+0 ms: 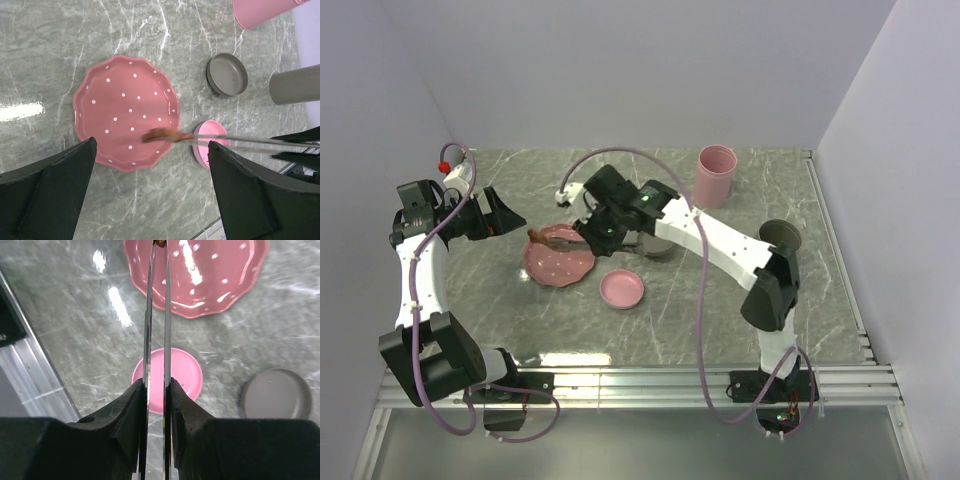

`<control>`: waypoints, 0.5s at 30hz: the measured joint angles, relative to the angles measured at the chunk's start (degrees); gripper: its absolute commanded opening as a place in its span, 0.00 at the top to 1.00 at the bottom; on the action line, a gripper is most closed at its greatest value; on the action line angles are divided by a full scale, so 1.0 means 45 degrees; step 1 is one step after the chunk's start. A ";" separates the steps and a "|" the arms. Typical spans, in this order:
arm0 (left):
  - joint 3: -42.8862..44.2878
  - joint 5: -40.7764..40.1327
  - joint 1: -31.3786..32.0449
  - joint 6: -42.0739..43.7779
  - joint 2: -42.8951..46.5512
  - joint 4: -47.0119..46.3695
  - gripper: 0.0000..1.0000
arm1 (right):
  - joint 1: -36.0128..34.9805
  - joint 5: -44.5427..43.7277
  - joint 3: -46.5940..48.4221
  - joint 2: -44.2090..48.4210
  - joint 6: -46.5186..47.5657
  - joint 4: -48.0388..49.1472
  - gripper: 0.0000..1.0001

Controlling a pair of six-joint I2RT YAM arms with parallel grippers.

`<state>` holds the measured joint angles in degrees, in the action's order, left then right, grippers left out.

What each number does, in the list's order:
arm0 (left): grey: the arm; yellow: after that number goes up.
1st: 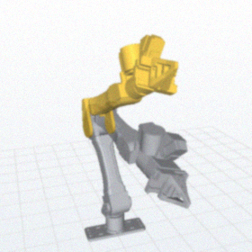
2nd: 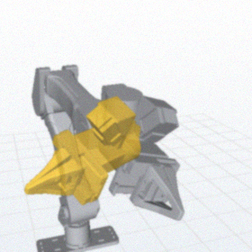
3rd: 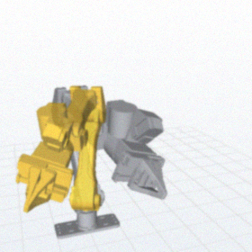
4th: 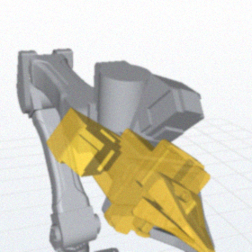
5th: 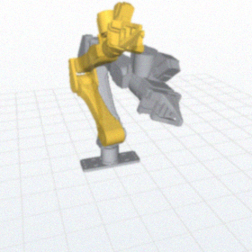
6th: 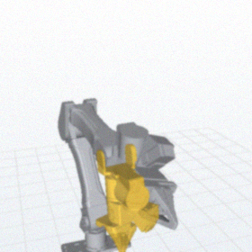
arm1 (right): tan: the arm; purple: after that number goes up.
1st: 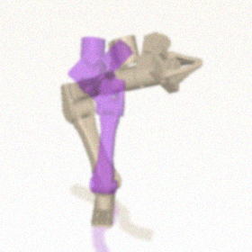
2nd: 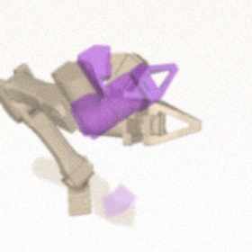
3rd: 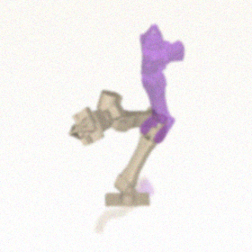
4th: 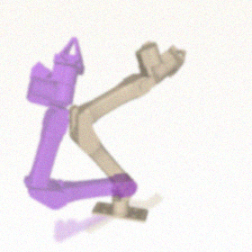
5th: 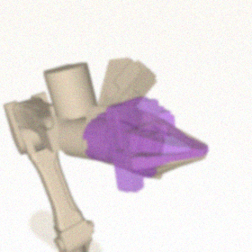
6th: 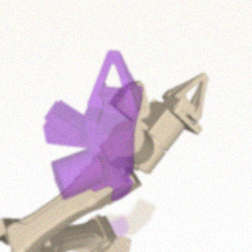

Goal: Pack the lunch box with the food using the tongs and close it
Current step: Place the food into the lunch box

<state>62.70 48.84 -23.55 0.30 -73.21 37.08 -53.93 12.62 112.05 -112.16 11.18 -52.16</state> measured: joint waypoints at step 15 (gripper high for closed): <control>0.0296 0.0233 0.0000 -0.0646 0.0000 -0.0379 0.01 | 0.5081 0.1593 -0.3837 0.5756 0.1209 -0.0602 1.00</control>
<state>64.03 49.89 -23.55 -2.61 -73.21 35.38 -31.07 19.79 94.78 -86.26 16.62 -54.87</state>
